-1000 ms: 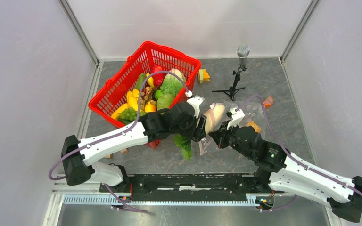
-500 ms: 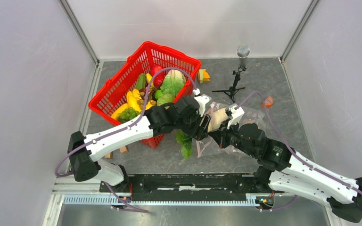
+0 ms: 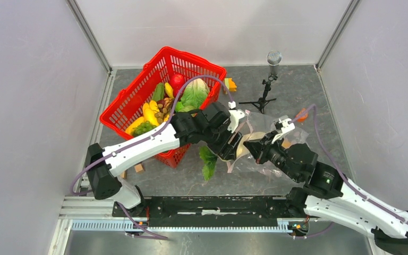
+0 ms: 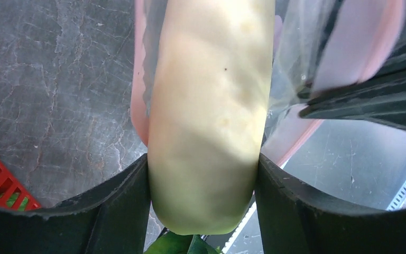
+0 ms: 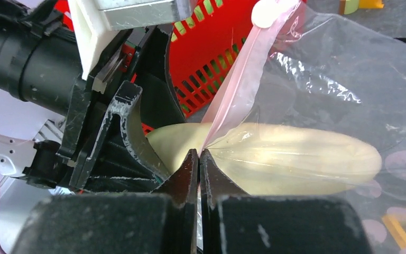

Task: Place the food in the zip-top bag and seal the zipper
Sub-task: Place the fake vegetable in the zipper food storage bag.

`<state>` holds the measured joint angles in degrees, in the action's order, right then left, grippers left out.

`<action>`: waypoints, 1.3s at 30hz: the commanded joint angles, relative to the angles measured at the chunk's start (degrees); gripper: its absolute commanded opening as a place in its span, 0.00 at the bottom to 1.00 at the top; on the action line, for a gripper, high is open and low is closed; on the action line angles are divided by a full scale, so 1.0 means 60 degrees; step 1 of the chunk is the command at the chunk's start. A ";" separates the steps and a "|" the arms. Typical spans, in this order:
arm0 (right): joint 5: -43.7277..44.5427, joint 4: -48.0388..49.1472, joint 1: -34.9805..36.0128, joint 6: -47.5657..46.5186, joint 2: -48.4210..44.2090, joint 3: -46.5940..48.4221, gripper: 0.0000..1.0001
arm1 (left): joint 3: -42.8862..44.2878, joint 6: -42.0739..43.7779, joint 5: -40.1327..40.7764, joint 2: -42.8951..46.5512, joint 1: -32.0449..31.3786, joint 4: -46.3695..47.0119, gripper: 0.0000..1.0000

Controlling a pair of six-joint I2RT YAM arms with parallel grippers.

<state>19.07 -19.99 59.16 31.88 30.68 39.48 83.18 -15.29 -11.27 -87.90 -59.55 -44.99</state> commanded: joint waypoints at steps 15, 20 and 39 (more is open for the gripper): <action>-0.0852 0.1160 0.0045 0.0322 0.0345 -0.0487 0.00 | -0.0173 -0.0931 0.0378 0.0372 0.0241 0.1873 0.54; 0.0029 0.0955 0.0036 0.0748 -0.0070 -0.0633 0.00 | -0.0517 -0.0929 0.0088 0.1142 0.0257 0.2522 0.72; 0.1372 0.0876 0.0037 0.0518 -0.1209 0.1362 0.00 | -0.1108 -0.0381 0.1559 0.4949 0.0257 0.2472 1.00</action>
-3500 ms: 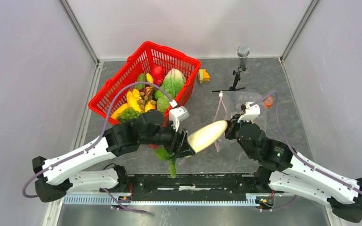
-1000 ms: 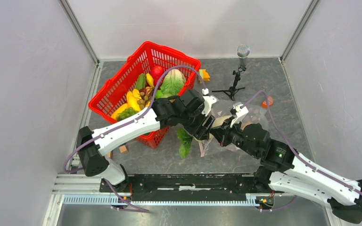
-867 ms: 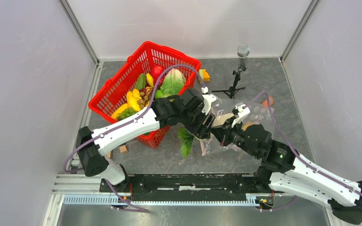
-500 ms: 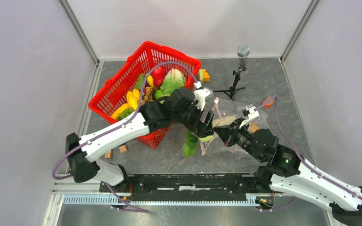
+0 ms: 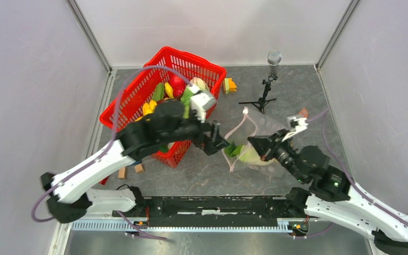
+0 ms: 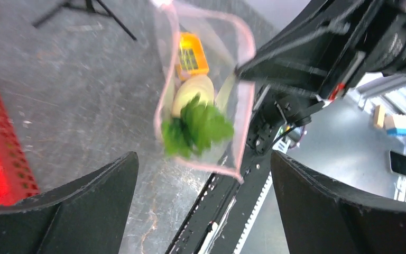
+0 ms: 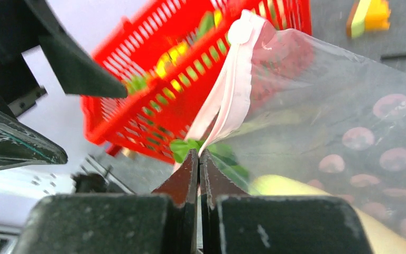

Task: Place the food in the zip-top bag and seal the zipper
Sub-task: Place the fake vegetable in the zipper food storage bag, then pick up the fake fruit from the bin.

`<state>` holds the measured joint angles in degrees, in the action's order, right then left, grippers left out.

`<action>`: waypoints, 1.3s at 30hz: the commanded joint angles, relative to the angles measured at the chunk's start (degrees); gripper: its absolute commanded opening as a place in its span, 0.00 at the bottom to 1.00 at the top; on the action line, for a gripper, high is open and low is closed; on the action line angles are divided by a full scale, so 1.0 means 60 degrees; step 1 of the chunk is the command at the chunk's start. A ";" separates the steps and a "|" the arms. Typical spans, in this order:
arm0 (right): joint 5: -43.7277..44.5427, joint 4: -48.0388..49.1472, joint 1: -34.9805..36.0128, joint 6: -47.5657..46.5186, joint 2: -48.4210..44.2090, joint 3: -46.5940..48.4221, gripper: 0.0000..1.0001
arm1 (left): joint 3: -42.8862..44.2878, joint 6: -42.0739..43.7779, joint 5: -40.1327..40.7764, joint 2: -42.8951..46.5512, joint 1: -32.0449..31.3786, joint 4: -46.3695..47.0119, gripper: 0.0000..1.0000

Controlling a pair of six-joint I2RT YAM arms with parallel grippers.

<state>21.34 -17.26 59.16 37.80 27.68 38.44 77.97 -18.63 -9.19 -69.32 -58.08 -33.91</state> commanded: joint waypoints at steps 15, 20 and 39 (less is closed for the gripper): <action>0.1558 -0.0116 0.0120 -0.3336 -0.0371 0.3150 0.03 | -0.1282 0.0059 0.2674 0.2559 0.0031 0.0525 1.00; 0.0531 -0.3621 0.0116 -0.3543 0.2725 0.5405 0.00 | -0.1498 0.0023 0.3018 0.2596 0.0035 0.0632 1.00; -0.1494 -0.0599 0.0121 -0.3157 0.1771 0.1335 0.01 | -0.1523 0.0358 0.4258 0.2916 0.1844 -0.0427 1.00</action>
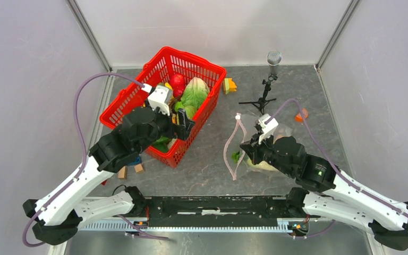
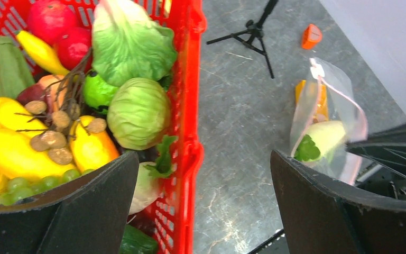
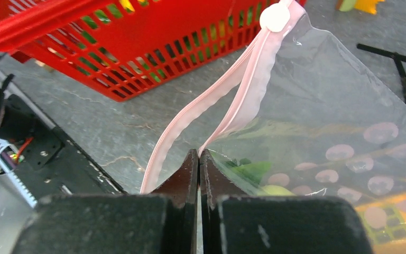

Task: Place the food in the zip-top bag and seal the zipper
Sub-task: Pick up the fake fruit from the bin.

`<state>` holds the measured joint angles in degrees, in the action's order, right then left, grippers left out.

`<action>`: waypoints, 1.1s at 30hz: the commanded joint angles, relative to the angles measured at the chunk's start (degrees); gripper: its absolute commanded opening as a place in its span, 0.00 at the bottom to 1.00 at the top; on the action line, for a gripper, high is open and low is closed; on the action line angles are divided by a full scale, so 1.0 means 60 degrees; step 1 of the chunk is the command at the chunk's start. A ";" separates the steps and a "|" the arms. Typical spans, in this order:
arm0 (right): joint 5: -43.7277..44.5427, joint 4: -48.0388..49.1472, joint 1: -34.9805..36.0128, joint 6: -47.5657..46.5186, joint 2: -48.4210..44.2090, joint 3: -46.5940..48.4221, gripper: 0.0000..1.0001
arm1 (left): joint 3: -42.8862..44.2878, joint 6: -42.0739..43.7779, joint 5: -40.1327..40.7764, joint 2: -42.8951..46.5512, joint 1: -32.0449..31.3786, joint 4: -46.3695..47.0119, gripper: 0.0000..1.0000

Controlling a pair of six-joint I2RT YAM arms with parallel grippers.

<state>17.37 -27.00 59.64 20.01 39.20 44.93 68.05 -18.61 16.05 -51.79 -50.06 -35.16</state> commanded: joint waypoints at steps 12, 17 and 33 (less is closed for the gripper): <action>-0.0610 0.1707 0.0036 0.0402 -0.0749 -0.0951 0.02 | 0.1129 0.0678 -0.1948 -0.2066 0.3813 -0.0632 1.00; -0.0503 0.1586 0.0037 0.0437 -0.0797 -0.1031 0.03 | 0.1240 0.0941 -0.2156 -0.2913 0.4747 -0.0743 1.00; -0.0333 0.1723 0.0041 0.0294 -0.0390 -0.1041 0.04 | 0.2911 0.2907 -0.4256 -0.5940 0.6044 -0.0377 1.00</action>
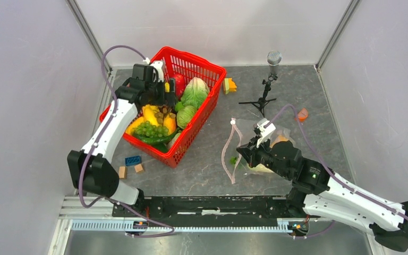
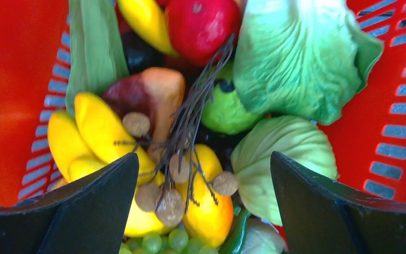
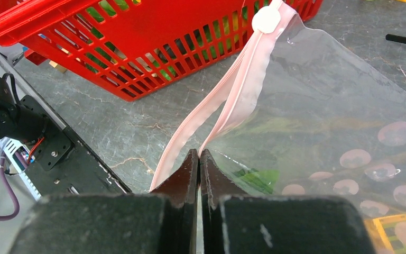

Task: Place the food in the zip-top bag and seal the zipper
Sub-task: Pick up the fake fruit from the bin.

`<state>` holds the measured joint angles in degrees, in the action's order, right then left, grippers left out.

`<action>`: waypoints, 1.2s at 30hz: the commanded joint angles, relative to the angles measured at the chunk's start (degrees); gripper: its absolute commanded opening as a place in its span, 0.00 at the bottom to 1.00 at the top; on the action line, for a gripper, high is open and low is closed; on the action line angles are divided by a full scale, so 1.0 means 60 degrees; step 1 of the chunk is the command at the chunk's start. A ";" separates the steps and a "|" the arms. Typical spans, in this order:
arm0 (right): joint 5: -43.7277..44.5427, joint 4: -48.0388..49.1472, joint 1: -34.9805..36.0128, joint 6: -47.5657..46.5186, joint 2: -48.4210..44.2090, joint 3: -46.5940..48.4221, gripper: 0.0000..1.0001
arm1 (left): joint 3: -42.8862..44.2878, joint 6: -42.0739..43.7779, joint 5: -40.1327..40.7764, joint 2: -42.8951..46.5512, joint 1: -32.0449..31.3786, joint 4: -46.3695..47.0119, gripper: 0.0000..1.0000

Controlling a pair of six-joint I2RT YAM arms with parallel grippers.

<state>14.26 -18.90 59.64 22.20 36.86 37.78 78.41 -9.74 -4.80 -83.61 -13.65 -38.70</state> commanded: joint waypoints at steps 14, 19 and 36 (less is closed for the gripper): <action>0.0436 0.0092 0.0036 0.0332 0.0303 0.0094 0.03 | 0.2993 0.2728 -0.0529 -0.3866 0.0048 -0.1834 0.59; 0.0515 0.0144 0.0037 0.0475 0.0233 0.0006 0.04 | 0.2590 0.2352 -0.0814 -0.2883 0.0048 -0.1557 0.41; 0.0786 0.0305 0.0037 0.0885 0.0000 -0.0228 0.03 | -0.0112 0.0730 -0.0929 0.1328 0.0048 0.1192 0.06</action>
<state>17.19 -18.87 59.64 26.33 37.91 36.80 79.13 -1.30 -9.61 -79.33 -13.26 -37.52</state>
